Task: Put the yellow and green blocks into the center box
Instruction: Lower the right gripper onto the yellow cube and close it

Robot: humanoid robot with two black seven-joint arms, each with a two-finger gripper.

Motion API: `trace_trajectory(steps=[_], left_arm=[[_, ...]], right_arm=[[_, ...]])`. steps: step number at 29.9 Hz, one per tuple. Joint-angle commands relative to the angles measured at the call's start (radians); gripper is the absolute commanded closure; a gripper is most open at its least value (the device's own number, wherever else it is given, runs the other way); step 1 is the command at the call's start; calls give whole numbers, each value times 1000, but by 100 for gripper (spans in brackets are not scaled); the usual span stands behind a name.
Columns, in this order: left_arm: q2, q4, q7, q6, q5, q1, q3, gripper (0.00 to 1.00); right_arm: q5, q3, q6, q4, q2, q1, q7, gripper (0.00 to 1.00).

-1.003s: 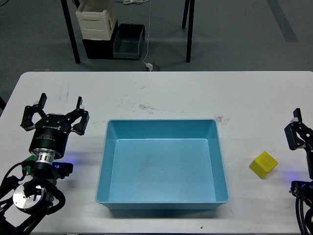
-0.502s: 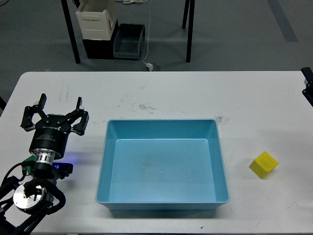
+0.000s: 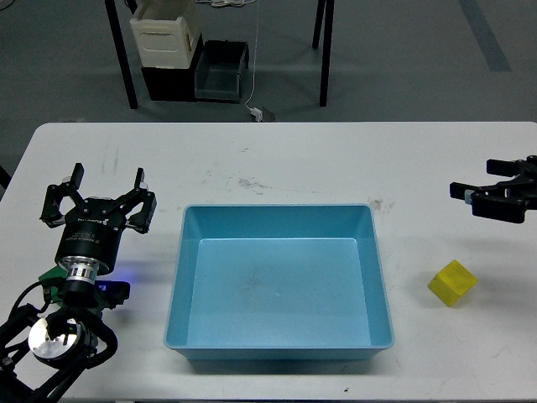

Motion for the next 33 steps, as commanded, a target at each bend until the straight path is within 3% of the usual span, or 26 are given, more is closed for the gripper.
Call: trace_trajectory(steps=[1,5,22,33], left_arm=[[-4,0,0,0,0,-1,0,0],[-4,2,0,-1,0,-1,-6,0],[-28,29,0,-6,2,-1,-14,0],[-36,35,0,-6,2,-3,-14,0]], right_arm=[[3,-149,28,17,-115,58,20,0],[-9,-271,95,31,-146,96,20,0],[-69,-706,96,-72,15,429,20,0],[-72,-767,96,-164,127,454,20,0]])
